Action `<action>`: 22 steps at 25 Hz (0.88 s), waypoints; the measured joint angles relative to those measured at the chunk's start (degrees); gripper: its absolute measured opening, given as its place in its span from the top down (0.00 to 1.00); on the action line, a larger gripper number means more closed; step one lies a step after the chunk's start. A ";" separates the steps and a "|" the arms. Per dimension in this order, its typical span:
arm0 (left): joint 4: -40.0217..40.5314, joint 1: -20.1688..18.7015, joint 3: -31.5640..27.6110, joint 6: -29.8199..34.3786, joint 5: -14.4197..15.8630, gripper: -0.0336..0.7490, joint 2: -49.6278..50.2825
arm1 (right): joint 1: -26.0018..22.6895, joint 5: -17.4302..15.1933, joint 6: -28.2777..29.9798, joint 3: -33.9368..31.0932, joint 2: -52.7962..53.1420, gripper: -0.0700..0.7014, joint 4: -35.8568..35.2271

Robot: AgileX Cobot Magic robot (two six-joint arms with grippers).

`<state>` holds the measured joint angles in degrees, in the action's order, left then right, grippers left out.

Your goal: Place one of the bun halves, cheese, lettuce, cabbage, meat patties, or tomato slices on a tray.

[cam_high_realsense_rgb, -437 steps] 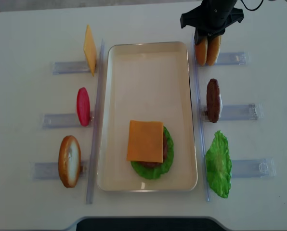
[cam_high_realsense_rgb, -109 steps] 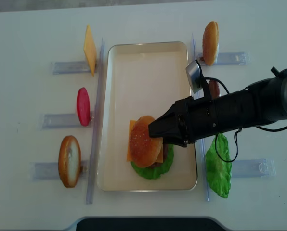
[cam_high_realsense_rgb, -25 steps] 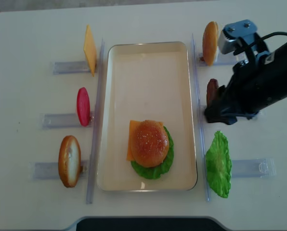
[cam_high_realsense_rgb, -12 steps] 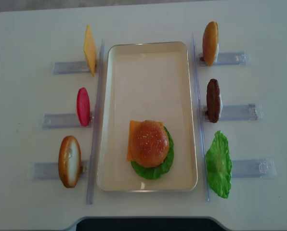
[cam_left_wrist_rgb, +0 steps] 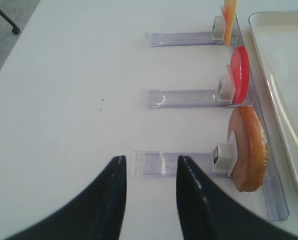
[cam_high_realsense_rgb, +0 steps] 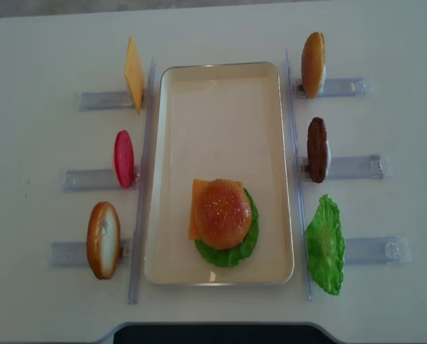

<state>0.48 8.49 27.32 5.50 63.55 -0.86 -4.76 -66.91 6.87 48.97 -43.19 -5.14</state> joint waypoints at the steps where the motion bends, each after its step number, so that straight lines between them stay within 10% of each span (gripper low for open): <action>1: 0.00 0.00 0.00 0.00 0.00 0.62 0.00 | 0.00 0.05 0.00 -1.24 2.02 0.53 0.00; 11: 0.00 0.00 0.00 0.00 0.00 0.62 0.00 | 0.23 1.32 -0.53 -19.65 25.62 0.53 0.30; 22: 0.00 0.00 0.00 0.00 0.00 0.62 0.00 | 3.67 1.54 -1.68 -20.32 43.33 0.53 1.30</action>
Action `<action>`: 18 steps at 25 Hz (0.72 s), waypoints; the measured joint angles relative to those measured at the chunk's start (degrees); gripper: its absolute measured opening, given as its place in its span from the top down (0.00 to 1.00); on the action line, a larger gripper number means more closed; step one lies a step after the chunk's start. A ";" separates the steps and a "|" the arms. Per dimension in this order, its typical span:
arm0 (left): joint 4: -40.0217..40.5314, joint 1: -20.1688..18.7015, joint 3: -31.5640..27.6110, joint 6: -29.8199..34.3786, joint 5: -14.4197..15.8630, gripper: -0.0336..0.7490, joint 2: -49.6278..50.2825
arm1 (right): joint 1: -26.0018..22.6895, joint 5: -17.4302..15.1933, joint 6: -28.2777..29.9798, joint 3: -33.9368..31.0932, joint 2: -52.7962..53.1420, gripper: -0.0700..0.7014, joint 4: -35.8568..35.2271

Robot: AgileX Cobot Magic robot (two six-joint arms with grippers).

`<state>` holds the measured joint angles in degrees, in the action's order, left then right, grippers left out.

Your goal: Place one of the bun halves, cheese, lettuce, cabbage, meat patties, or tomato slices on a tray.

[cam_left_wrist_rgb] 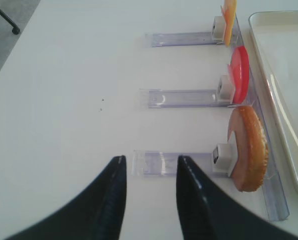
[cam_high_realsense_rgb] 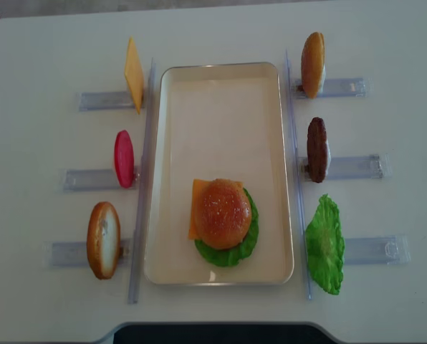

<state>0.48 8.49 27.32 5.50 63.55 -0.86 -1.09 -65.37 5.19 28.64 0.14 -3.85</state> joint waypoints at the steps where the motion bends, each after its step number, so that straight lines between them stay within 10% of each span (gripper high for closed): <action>1: 0.00 0.00 0.00 0.00 0.00 0.62 0.00 | 0.37 0.00 -0.14 -0.07 0.12 0.53 0.06; 18: 0.00 0.00 0.00 0.00 0.00 0.62 0.00 | 0.65 0.00 -1.40 -0.13 0.26 0.53 0.19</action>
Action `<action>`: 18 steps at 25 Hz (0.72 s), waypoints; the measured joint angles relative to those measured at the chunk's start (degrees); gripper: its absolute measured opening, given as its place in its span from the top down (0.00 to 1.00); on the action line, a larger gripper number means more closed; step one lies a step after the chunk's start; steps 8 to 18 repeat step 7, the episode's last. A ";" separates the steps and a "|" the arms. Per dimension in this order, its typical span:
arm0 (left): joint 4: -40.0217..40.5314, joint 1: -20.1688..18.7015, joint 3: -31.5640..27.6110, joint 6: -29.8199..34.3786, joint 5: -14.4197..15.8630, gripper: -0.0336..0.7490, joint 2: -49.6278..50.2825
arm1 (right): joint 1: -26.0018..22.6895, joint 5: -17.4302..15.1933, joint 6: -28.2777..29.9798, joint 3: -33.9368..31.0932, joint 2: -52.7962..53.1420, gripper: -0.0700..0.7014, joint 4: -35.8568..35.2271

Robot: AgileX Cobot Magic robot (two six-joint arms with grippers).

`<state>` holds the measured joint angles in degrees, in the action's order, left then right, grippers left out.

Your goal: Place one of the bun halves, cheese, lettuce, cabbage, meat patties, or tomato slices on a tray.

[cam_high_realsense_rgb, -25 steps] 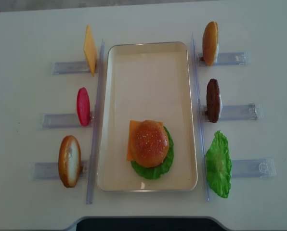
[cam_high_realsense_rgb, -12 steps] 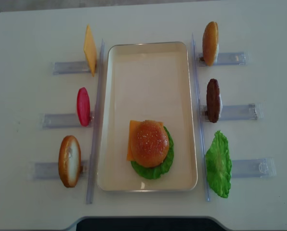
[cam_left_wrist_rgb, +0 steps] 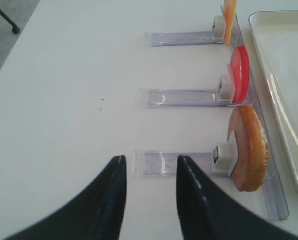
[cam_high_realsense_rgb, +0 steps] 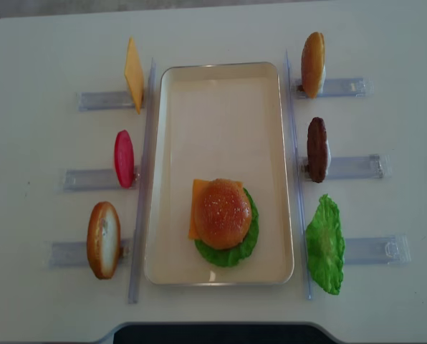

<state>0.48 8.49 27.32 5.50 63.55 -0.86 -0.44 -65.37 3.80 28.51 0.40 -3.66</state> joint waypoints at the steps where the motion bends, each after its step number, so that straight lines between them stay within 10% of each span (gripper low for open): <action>1: 0.00 0.00 0.00 0.00 0.00 0.62 0.00 | 0.00 0.00 0.00 0.00 0.00 0.53 0.00; 18: 0.00 -1.09 0.00 0.00 0.00 0.62 0.00 | 0.00 0.00 0.00 0.00 0.00 0.53 0.00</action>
